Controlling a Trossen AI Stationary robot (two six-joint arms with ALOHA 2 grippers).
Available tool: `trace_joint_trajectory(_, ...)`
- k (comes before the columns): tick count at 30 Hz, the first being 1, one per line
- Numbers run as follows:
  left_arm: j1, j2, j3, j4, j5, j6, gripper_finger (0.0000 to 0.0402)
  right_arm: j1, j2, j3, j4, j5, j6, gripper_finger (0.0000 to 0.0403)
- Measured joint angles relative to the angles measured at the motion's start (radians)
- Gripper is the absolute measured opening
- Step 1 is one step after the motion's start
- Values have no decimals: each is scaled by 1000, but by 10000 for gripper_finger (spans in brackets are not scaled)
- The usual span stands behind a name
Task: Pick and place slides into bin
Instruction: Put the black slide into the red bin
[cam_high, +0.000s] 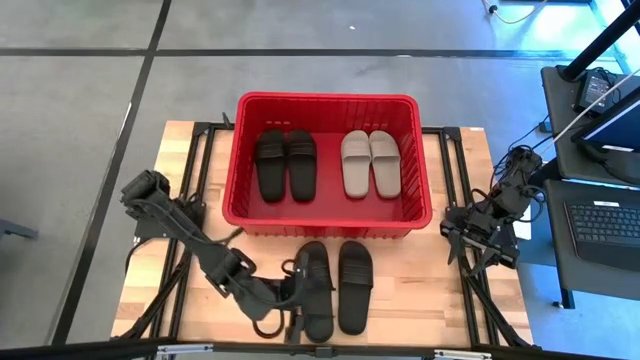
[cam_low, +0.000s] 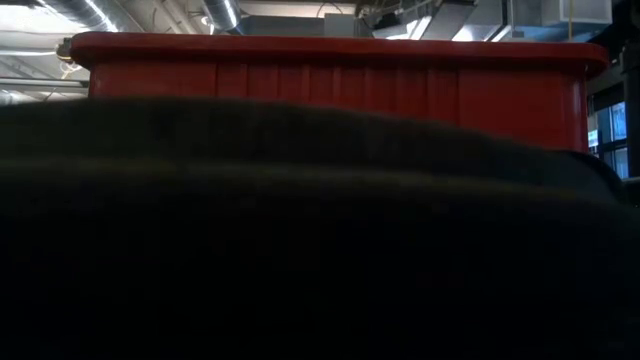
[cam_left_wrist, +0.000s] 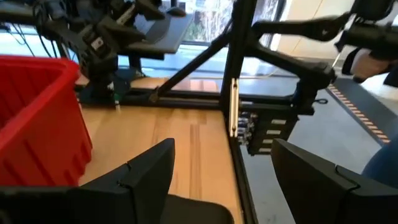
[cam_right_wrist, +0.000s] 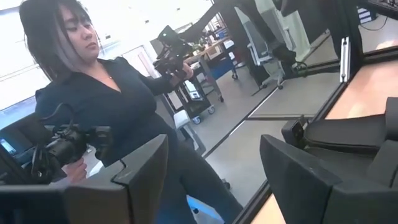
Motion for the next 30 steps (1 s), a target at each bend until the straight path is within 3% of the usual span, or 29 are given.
trace_joint_trajectory(7, 6, 51, 1, -41, 3, -101, 260, 0, 0, 0, -7, 0, 25, 255)
trace_joint_trajectory(14, -7, 52, 2, -296, 7, -324, 260, 0, 0, 0, -7, 1, 25, 255)
trace_joint_trajectory(19, 4, 78, 0, -397, 17, -404, 260, 0, 0, 0, -8, 22, 23, 255)
trace_joint_trajectory(30, 65, 157, 2, -566, 166, -490, 260, 0, 0, 0, -31, 49, 18, 255)
